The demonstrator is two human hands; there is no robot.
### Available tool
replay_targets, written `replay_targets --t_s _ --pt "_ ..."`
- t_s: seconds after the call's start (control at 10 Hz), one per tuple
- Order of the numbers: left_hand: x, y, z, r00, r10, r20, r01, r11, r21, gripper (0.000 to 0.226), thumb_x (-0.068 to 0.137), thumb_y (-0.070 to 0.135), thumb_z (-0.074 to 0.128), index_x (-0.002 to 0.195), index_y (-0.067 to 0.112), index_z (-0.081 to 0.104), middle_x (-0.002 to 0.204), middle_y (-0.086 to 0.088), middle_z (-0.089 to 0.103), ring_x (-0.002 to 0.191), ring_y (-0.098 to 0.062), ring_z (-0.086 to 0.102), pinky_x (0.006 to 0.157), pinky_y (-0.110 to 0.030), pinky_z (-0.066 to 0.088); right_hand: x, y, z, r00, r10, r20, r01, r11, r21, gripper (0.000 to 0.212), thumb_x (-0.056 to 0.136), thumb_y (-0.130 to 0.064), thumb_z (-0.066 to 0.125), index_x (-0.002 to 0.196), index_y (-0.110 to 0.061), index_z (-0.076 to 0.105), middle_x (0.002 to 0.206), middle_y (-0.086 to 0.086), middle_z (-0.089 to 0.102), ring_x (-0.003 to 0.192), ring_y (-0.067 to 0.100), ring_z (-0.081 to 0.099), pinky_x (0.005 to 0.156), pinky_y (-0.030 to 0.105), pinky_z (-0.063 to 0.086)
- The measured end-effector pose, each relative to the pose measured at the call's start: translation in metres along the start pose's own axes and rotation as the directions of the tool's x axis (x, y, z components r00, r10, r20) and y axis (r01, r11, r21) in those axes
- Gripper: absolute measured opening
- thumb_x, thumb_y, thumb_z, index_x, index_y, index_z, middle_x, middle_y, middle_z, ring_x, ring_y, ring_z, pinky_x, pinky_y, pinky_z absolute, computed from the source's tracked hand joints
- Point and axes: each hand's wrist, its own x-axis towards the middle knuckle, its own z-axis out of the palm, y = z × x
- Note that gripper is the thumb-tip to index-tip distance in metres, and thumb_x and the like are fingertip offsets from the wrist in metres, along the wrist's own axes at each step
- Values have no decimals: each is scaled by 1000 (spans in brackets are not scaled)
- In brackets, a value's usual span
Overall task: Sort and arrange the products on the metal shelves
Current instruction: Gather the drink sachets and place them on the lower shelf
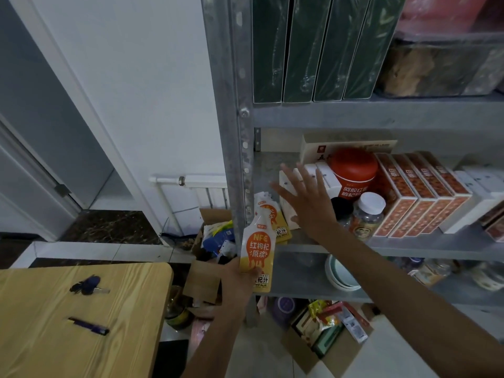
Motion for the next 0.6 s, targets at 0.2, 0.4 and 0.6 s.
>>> replay_targets --t_s 0.2,0.4,0.6 --pt "6 0 9 993 106 46 -114 966 233 21 91 12 66 111 4 64 109 -10 68 78 -8 55 53 -5 44 33 5 10 991 -33 132 15 991 130 76 86 -13 71 149 -27 30 164 7 -4 150 34 2 119 47 14" --pt "9 -3 10 988 145 56 -155 952 264 17 90 8 67 107 7 64 100 -4 66 81 -9 61 55 -8 46 44 7 10 994 4 112 -31 970 240 67 81 1 71 140 -18 45 164 6 3 150 32 8 116 43 27" --pt "10 -4 11 988 140 67 -151 967 205 14 88 7 68 96 16 61 94 1 64 75 -4 59 54 -9 44 63 19 12 980 -11 198 -37 972 234 77 83 -4 72 147 -16 33 164 6 -4 151 31 1 117 44 29"
